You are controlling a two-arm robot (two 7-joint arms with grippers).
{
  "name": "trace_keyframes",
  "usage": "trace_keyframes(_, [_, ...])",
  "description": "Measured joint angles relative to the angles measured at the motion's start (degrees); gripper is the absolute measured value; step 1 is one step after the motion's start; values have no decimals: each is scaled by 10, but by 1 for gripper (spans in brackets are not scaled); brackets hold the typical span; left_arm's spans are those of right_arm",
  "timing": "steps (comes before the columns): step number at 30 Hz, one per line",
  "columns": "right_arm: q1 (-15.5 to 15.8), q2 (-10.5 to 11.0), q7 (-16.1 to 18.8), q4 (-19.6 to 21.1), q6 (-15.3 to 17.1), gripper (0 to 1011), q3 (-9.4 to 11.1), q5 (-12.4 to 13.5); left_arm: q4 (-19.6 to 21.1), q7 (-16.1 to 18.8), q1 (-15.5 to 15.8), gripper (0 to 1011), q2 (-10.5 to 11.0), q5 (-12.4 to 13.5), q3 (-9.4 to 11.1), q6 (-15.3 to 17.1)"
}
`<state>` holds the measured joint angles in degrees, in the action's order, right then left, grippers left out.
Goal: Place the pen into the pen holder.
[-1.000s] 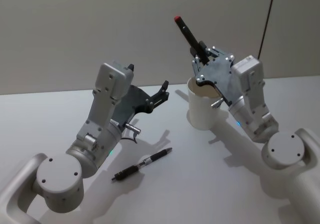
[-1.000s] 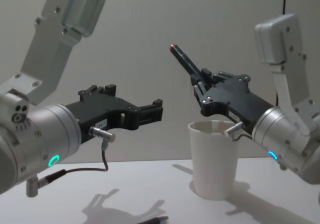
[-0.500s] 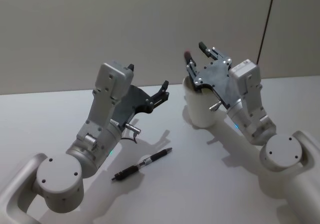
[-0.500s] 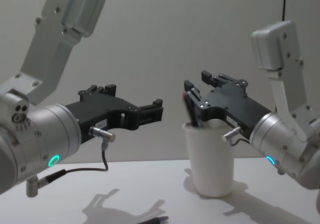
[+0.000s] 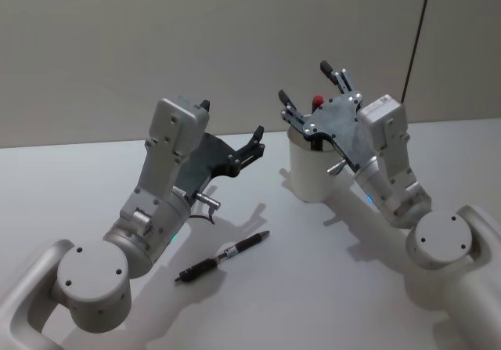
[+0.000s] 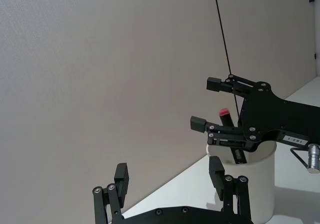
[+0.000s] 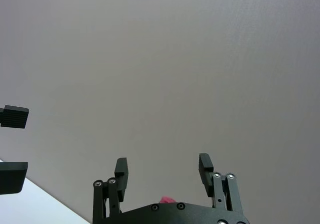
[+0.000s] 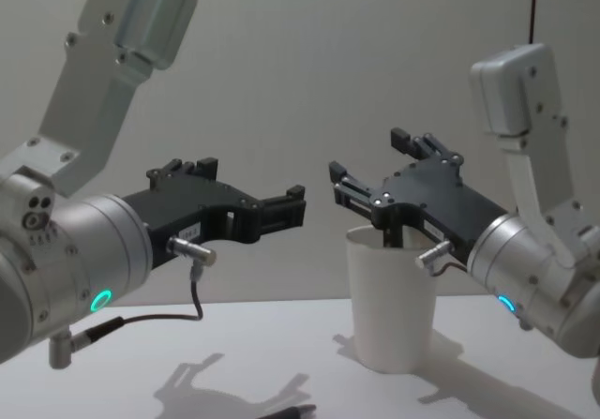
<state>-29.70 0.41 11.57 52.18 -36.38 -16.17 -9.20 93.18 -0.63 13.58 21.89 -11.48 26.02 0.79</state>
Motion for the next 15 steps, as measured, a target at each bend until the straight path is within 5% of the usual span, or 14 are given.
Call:
trace_keyframes(6, [2, 2, 4, 7, 4, 993, 1, 5, 0, 0, 0, 1001, 0, 0, 0, 0])
trace_keyframes(15, [33, 17, 12, 72, 47, 1001, 11, 32, 0, 0, 0, 1001, 0, 0, 0, 0])
